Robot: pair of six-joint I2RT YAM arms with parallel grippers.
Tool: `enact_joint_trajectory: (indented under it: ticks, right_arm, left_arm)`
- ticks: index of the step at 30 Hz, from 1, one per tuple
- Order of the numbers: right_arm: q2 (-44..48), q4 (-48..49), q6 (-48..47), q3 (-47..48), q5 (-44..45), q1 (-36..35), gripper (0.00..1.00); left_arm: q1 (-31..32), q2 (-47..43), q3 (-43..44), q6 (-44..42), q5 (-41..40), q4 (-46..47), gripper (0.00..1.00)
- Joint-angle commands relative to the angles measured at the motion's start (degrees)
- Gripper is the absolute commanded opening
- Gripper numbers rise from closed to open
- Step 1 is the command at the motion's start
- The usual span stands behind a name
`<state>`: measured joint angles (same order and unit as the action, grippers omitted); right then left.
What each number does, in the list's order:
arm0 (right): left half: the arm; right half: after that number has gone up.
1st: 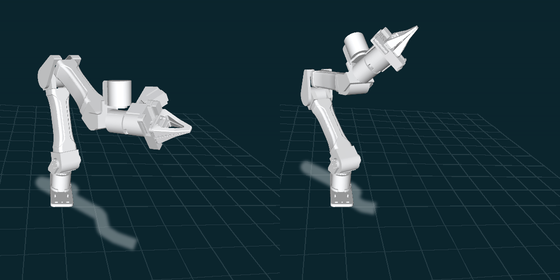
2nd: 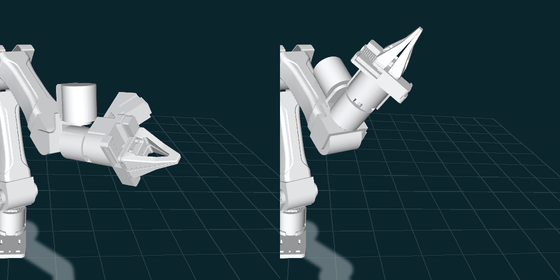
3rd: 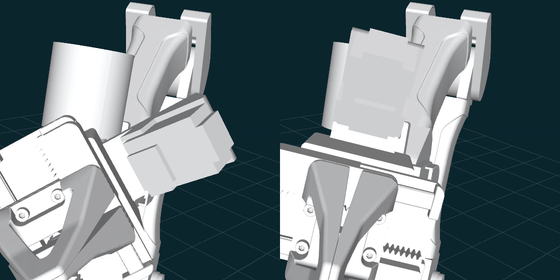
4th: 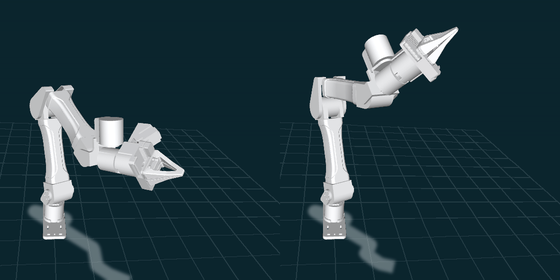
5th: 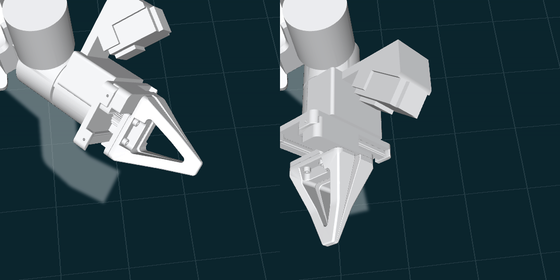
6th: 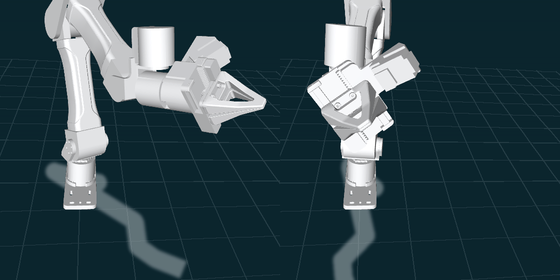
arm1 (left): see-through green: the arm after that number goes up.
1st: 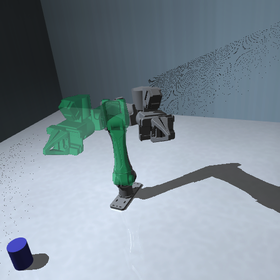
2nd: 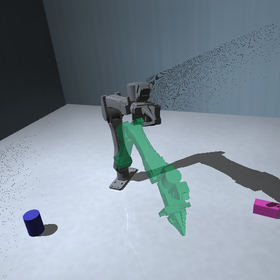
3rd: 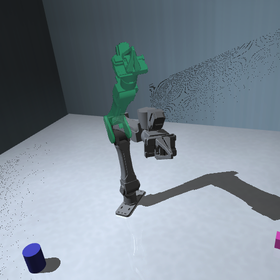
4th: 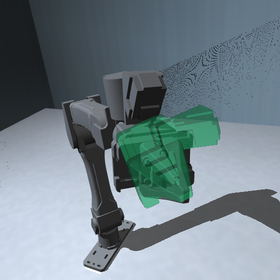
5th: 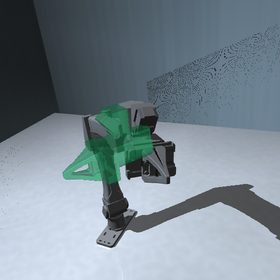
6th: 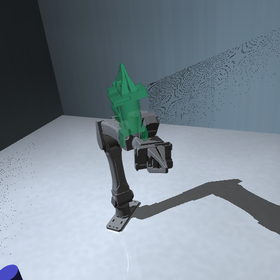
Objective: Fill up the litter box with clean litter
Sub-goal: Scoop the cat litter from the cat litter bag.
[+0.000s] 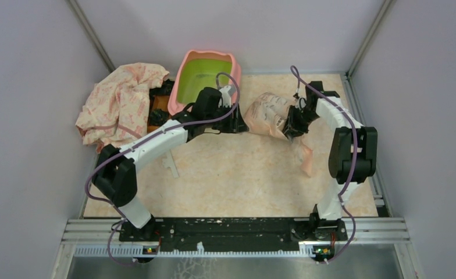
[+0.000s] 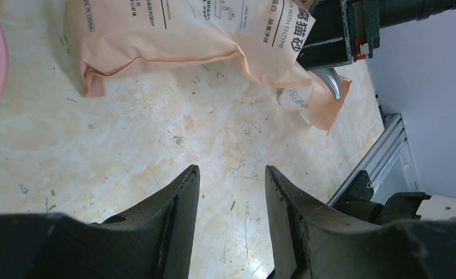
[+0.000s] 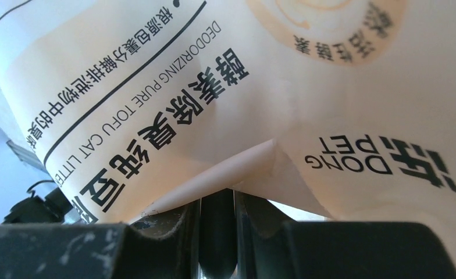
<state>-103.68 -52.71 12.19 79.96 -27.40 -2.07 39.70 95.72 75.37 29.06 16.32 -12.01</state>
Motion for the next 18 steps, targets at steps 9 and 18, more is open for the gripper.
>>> enact_joint_trajectory:
  ticks: [9, 18]
  right_arm:
    - [1.6, 20.3, -0.5, -3.1, 16.4, -4.2, 0.0]
    - [4.8, 33.4, -0.5, -8.1, 24.0, -8.2, 0.0]
  left_arm:
    - [1.9, -0.8, 1.4, -0.9, -2.7, -1.7, 0.51]
    - [2.2, -4.5, -1.4, -0.9, -4.3, -2.2, 0.52]
